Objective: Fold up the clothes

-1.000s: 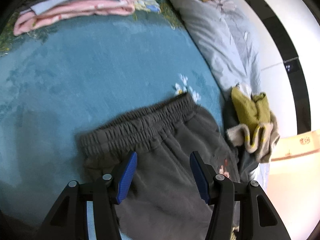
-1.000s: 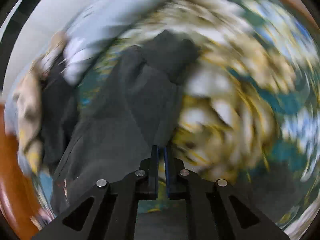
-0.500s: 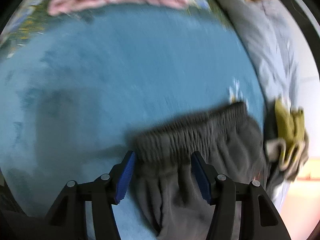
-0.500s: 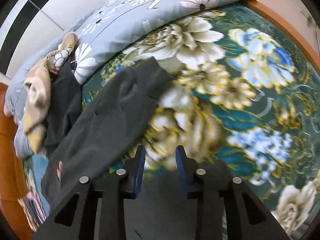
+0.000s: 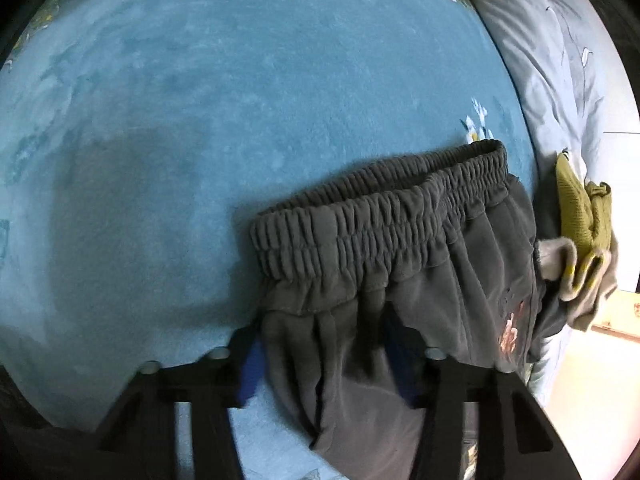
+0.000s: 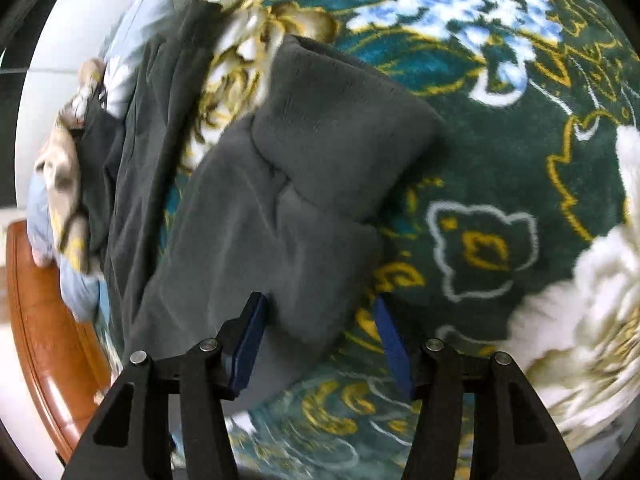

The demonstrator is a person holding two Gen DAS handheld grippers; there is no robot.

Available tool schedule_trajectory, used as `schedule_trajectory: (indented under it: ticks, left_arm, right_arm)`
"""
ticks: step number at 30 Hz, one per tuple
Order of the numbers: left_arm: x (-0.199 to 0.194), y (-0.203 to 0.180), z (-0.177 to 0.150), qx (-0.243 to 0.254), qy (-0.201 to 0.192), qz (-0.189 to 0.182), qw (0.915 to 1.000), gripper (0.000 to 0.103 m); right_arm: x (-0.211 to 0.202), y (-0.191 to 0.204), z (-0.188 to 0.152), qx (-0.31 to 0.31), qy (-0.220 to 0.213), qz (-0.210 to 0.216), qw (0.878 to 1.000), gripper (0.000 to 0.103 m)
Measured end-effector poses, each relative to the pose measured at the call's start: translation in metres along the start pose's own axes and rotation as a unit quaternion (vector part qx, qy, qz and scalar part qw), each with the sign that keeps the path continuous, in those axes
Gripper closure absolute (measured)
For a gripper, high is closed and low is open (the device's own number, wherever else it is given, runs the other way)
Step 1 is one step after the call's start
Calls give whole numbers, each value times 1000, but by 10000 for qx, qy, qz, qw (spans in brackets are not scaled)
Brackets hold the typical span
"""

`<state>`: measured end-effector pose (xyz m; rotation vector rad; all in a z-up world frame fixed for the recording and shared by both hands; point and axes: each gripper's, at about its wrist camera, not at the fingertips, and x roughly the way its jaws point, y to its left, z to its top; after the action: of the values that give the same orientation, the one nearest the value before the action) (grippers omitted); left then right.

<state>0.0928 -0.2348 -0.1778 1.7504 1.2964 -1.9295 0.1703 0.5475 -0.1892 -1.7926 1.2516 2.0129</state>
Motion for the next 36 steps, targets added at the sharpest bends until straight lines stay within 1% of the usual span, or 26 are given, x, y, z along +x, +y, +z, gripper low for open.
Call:
schedule_trajectory:
  ticks: [1,2,3,4,5,7,9,10,11,12,13,15,18,19,20,22,23,24,26,28,31,32,33,34,35,36]
  left_arm:
    - [-3,1,0,-44,-51,-100,9999,65]
    - [-6,2,-1,-87,-112,-195,9997,73]
    - [-12,4,-2,-129,-215,-306,9992,77]
    - [-20,5,-4,-175,-363,-460,9981,82]
    - [-28,6,-6,-196,-507,-608,9967,84]
    - [-46,5,-14,-75,-757,-841,9936,85]
    - [-63,2,-21,155,-935,-978,9907,84]
    - [-67,1,-24,213,-915,-956,9910,84]
    - [-69,1,-26,227,-863,-933,9916,84]
    - [-70,2,-26,165,-760,-909,9928,85]
    - [-70,-1,-24,123,-667,-925,9934,85]
    - [-67,-18,-13,106,-522,-1094,9926,84]
    - [-62,-45,3,81,-303,-1347,9904,83]
    - [-61,-54,8,73,-231,-1431,9894,79]
    - [-59,-63,14,65,-158,-1515,9883,79]
    - [-56,-80,24,48,-12,-1682,9857,72]
    - [-55,-89,30,39,61,-1766,9843,71]
    - [-53,-98,35,31,134,-1849,9827,70]
    - [-48,-113,45,-7,230,-2016,9792,69]
    - [-35,-115,52,-137,102,-2191,9755,66]
    - [-18,-119,61,-261,-85,-2462,9688,42]
    - [-18,-120,61,-133,-134,-2576,9661,39]
    - [-20,-120,59,6,-191,-2612,9651,37]
    - [-22,-119,58,160,-259,-2516,9673,34]
    - [-24,-117,56,298,-357,-2343,9711,33]
    - [-25,-113,54,408,-504,-2036,9769,33]
  right_arm:
    - [-2,5,0,-16,-87,-13,10000,61]
    - [-3,10,0,-37,-170,-26,9998,84]
    - [-6,17,1,-95,-213,-161,9996,95]
    - [-10,23,2,-164,-256,-208,9993,95]
    - [-18,31,4,-240,-376,-165,9989,97]
    - [-39,46,5,-349,-573,55,9977,97]
    - [-64,61,4,-642,-602,224,9959,98]
    - [-76,67,3,-827,-608,301,9943,98]
    - [-87,69,1,-1006,-624,242,9927,98]
    - [-92,67,0,-1018,-593,149,9929,98]
    - [-96,64,0,-844,-522,120,9950,98]
    - [-99,62,11,-555,-547,301,9965,98]
    - [-94,94,39,-376,-639,595,9955,98]
    - [-91,108,49,-330,-655,669,9951,98]
    - [-86,123,61,-278,-633,646,9955,98]
    - [-78,151,88,-82,-663,636,9957,98]
    - [-75,164,100,-145,-726,582,9956,98]
    - [-71,177,111,-224,-792,519,9953,98]
    - [-56,208,132,-441,-945,161,9944,98]
    - [-42,226,149,-528,-912,16,9944,98]
    - [-21,243,165,-481,-975,-79,9940,98]
    - [-16,246,169,-448,-1011,-107,9938,97]
    - [-11,249,173,-424,-1020,-97,9938,97]
    - [-4,250,176,-395,-999,-60,9942,97]
    - [2,251,179,-367,-976,-21,9946,93]
    - [7,251,181,-348,-953,38,9948,92]
